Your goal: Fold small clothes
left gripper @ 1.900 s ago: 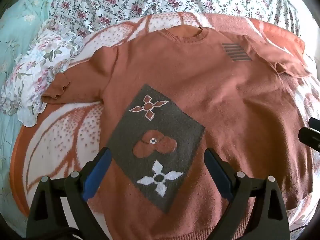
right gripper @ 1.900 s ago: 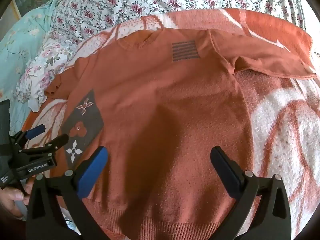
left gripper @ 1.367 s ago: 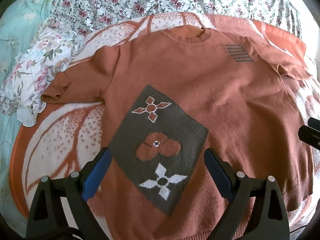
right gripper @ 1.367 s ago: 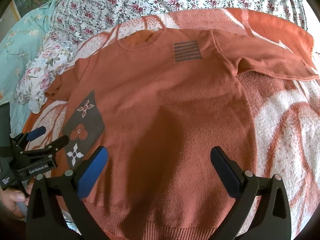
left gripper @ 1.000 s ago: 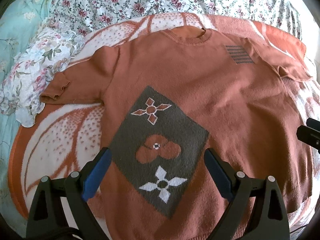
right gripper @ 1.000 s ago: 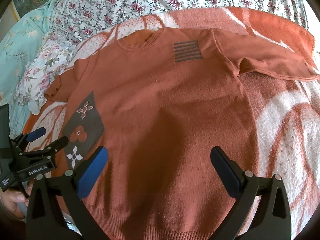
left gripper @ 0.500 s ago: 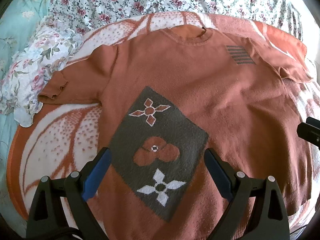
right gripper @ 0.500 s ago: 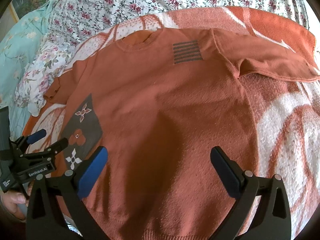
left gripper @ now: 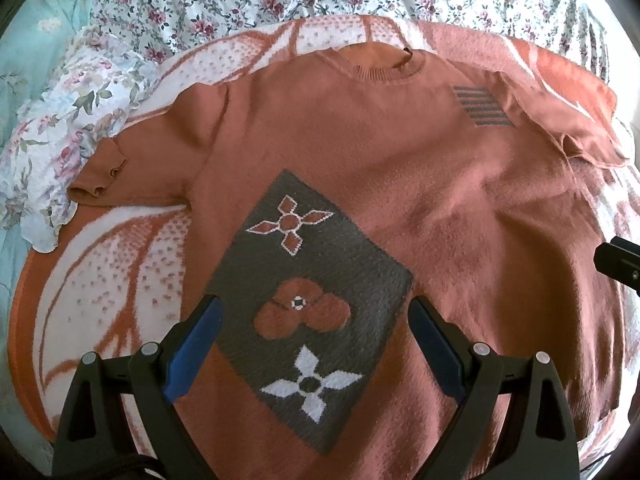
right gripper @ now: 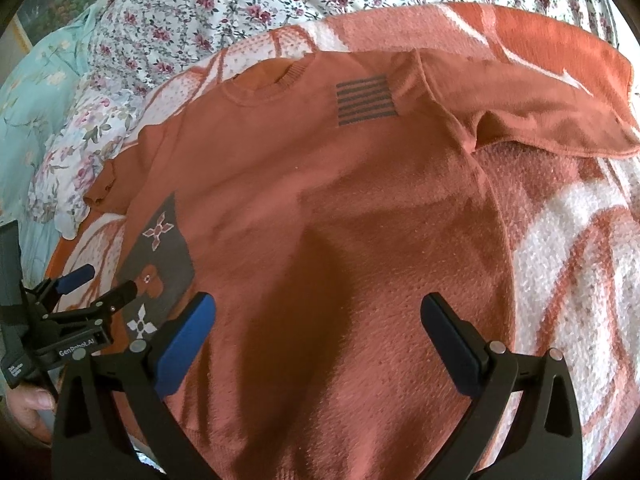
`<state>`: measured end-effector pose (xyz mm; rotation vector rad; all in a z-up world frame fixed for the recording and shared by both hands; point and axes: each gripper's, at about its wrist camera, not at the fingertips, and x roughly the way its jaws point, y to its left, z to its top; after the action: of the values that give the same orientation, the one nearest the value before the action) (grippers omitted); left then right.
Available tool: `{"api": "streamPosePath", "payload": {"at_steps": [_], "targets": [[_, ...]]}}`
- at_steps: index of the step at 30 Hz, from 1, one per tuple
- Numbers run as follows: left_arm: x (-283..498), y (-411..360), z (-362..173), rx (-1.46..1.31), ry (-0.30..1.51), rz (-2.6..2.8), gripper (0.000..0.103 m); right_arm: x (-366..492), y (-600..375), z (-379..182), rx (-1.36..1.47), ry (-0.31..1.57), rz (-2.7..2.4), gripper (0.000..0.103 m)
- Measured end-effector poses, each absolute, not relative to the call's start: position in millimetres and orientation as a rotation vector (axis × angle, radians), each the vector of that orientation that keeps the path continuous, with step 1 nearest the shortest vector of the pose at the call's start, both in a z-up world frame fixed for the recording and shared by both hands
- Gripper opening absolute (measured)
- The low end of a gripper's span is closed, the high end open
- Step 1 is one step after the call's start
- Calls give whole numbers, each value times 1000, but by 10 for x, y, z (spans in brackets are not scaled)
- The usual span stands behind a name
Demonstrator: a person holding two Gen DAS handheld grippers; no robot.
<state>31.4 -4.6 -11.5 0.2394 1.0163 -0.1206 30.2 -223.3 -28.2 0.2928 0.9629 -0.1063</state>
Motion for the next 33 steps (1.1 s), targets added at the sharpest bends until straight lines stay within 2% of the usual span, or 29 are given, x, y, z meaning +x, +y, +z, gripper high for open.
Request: {"api": "streamPosePath", "payload": {"at_steps": [14,23,30,33], "targets": [[653,-248,-188,222,1071,-75,95,341,-2940,-251,415,952,-172,100],[1090,-553,-121,182,1076,-57,95,78,-4183,-16,474,840,-399,91],[1395,-830,-164,164,1090,-27,95,-186,-5865,49,656,730,-647,63],[1472,-973,-243,170,1109,-22,95,-251,-6521,23,740,675,-743,58]]}}
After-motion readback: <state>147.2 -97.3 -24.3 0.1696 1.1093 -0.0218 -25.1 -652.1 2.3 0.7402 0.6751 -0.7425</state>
